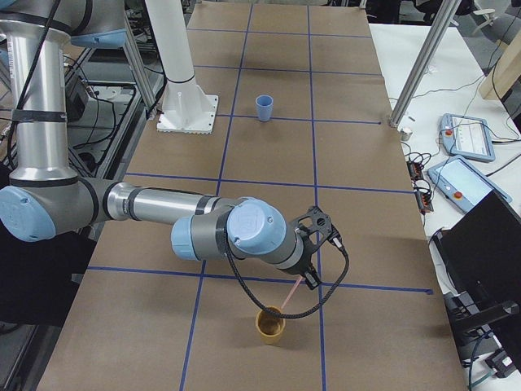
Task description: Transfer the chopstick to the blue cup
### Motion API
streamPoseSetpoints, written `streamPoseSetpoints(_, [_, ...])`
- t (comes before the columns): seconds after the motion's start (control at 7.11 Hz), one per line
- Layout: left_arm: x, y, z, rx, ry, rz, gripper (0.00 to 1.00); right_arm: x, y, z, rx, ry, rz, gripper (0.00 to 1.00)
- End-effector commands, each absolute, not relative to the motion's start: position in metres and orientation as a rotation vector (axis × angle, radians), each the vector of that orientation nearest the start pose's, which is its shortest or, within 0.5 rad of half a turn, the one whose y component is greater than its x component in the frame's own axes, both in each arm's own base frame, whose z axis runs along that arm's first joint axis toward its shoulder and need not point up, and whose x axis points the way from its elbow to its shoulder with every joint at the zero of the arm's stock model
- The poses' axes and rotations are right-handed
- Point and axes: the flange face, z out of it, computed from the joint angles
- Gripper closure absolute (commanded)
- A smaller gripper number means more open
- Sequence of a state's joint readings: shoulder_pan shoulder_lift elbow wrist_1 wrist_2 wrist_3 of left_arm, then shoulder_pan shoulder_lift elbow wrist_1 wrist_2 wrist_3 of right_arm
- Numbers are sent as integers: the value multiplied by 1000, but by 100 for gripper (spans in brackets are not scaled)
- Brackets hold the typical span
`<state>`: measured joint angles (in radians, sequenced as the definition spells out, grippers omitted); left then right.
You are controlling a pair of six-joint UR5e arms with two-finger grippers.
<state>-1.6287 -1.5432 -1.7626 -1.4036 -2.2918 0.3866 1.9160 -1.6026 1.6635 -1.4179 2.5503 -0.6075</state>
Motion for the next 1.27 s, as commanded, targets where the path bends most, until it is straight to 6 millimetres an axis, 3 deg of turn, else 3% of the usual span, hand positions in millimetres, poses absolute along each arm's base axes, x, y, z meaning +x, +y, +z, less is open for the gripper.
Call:
streamPoseSetpoints(0.0, [-94, -470, 599, 155, 707, 314, 1, 213, -439, 560, 626, -777, -342, 100])
streamPoseSetpoints(0.42, [-94, -471, 595, 159, 706, 312, 1, 193, -466, 526, 662, -796, -399, 100])
streamPoseSetpoints(0.56, [-94, -471, 593, 158, 708, 305, 1, 168, -472, 503, 739, -846, -493, 100])
streamPoseSetpoints(0.7, [-89, -471, 591, 164, 778, 288, 1, 129, -485, 480, 852, -834, -648, 100])
streamPoseSetpoints(0.98, [-87, -471, 588, 162, 799, 263, 1, 75, -500, 445, 864, -901, -681, 100])
streamPoseSetpoints(1.12, [-87, -471, 589, 158, 802, 258, 1, 36, -502, 426, 861, -925, -757, 100])
